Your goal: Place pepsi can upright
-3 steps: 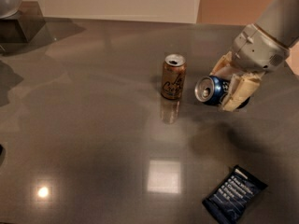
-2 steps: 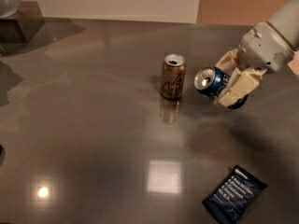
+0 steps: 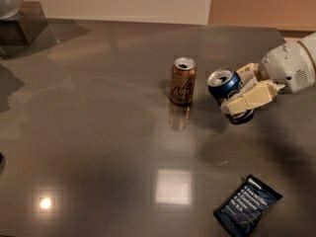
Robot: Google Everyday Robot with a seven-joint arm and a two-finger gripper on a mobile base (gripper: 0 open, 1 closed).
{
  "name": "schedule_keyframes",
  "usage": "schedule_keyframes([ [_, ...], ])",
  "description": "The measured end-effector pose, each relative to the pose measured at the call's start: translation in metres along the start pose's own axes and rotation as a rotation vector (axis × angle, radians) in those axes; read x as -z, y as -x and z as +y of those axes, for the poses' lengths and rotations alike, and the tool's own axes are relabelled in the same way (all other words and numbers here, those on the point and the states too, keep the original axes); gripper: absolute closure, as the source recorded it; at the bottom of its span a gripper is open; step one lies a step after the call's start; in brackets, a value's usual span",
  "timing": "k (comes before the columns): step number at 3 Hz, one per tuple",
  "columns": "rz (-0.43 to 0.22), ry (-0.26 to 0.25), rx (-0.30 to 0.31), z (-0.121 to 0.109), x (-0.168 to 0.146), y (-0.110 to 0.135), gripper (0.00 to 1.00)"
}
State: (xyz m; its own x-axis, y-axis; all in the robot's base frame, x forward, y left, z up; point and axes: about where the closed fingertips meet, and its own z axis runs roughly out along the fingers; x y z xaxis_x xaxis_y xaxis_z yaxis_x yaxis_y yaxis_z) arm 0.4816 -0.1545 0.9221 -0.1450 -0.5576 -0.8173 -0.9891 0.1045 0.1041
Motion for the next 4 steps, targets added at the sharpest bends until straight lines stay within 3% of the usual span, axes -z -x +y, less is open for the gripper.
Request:
schedule_keyframes([
  [1, -0.139, -0.029, -0.055, -0.001, -0.003, -0.012, 1.0],
  [3, -0.338, -0.092, -0.053, 0.001, 0.006, -0.032, 1.0],
  [4, -0.406, -0.111, -0.027, 0.001, 0.014, -0.041, 0.82],
])
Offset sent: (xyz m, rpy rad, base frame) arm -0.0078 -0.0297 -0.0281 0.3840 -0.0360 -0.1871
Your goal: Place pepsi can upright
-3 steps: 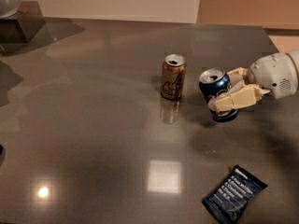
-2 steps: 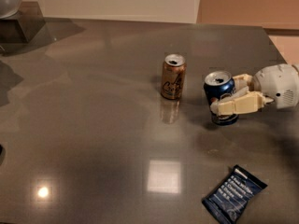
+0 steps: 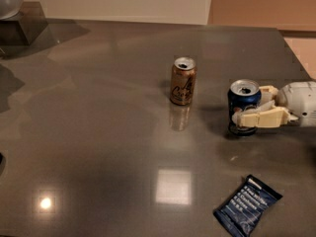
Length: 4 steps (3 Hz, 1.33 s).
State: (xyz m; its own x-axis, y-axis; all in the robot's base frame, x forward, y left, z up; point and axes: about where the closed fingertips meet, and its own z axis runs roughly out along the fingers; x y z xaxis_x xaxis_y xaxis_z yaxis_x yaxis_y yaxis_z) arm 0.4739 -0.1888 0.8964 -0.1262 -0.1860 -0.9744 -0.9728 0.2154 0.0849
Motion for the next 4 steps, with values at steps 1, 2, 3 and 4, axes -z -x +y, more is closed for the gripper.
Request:
schedule_keyframes([
  [1, -0.066, 0.003, 0.009, 0.0, 0.003, -0.005, 0.59],
  [2, -0.115, 0.005, 0.007, -0.001, 0.003, -0.011, 0.35],
  [3, -0.156, 0.011, -0.005, -0.003, -0.001, -0.016, 0.12],
  [4, -0.185, 0.016, -0.018, -0.005, -0.004, -0.021, 0.0],
])
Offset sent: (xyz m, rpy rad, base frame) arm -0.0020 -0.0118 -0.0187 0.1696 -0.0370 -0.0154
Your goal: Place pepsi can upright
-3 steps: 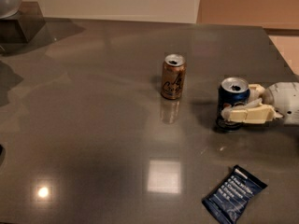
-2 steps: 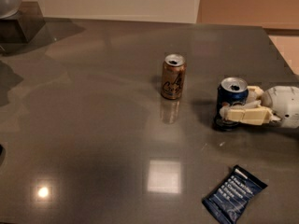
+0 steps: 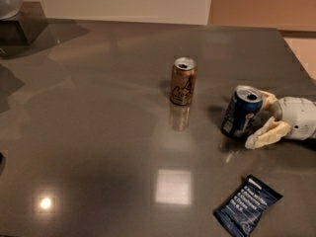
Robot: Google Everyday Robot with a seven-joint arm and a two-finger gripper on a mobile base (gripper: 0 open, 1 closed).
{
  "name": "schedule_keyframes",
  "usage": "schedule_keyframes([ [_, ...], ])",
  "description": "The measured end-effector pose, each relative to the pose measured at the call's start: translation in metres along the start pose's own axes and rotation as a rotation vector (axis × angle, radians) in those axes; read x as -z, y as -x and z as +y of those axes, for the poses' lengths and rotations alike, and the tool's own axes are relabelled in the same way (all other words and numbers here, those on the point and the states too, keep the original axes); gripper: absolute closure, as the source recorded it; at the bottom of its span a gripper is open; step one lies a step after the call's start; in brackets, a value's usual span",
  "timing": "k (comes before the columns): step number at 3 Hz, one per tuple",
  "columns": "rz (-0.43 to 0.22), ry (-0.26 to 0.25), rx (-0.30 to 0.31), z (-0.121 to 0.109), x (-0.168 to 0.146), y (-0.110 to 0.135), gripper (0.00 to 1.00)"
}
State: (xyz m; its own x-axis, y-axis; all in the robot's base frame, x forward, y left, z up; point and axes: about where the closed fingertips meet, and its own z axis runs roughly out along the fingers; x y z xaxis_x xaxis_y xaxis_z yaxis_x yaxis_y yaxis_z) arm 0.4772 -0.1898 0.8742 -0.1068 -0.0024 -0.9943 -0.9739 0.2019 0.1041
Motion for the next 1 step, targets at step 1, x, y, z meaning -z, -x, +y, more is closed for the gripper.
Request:
schedule_keyframes([
  [1, 0.0, 0.0, 0.0, 0.0, -0.0001, 0.0, 0.0],
])
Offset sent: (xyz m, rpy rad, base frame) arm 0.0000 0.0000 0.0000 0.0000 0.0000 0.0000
